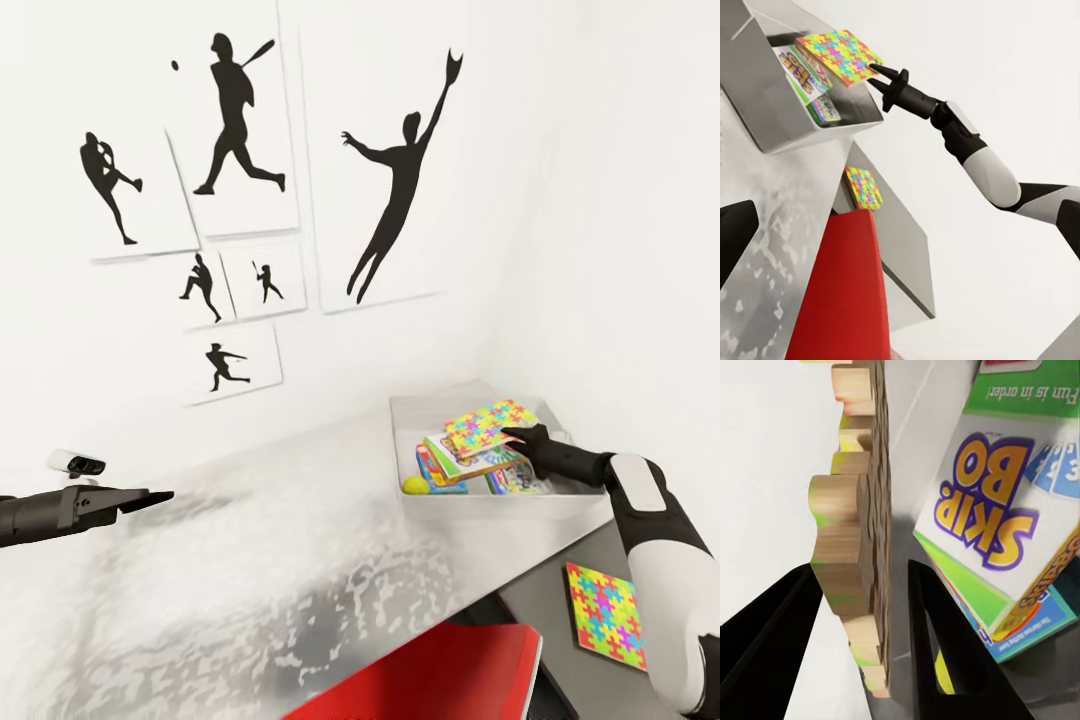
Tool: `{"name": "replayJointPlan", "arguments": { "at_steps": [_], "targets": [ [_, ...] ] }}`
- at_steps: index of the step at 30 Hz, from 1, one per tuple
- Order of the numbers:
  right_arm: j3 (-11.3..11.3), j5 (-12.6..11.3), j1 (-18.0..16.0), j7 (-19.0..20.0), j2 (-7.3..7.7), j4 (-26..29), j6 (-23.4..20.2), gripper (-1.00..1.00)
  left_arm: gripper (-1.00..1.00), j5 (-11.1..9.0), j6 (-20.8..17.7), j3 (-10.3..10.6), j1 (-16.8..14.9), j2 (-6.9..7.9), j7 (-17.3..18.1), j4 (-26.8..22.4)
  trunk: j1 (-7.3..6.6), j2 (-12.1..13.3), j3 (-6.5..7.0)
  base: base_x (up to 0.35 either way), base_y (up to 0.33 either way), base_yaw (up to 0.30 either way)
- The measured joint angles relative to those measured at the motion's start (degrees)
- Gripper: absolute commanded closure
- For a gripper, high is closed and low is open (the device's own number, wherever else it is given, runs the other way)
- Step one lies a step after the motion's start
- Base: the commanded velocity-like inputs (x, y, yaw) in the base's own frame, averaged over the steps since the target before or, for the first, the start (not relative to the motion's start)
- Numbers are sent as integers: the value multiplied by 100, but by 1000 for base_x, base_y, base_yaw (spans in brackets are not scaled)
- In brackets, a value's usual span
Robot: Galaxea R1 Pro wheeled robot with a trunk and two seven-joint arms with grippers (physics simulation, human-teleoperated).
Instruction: Put all the toys in the child's room - the three board games (two on the bed and one on the table), the two jigsaw puzzles on the table, and the tennis ball on the table - inside the toy box on the table in the child's room.
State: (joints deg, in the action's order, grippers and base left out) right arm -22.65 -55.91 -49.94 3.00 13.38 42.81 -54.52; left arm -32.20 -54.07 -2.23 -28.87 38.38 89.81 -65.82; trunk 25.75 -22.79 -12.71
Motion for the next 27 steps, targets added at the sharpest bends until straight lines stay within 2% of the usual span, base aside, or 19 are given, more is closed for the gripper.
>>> {"name": "replayJointPlan", "arguments": {
  "at_steps": [10,17,21,22,27],
  "targets": [
    [30,10,-161,-21,-1,-1,7,100,-100,4,-1,0,0,-6,0,2,0,0,-88,0,0,0],
    [30,81,-274,-474,-49,-6,-9,100,-100,6,0,0,0,-9,0,9,0,-1,-138,0,0,0],
    [29,79,-288,-558,-35,-10,-7,100,-100,6,-5,0,0,-9,0,9,0,-1,-143,0,0,0],
    [30,79,-292,-565,-35,-11,-8,-100,-100,6,-6,0,0,-9,0,9,0,-1,-143,0,0,0],
    [29,75,-342,-581,-28,-19,-23,-100,-100,6,-8,0,0,-9,0,9,0,-1,-144,0,0,0]
  ]
}}
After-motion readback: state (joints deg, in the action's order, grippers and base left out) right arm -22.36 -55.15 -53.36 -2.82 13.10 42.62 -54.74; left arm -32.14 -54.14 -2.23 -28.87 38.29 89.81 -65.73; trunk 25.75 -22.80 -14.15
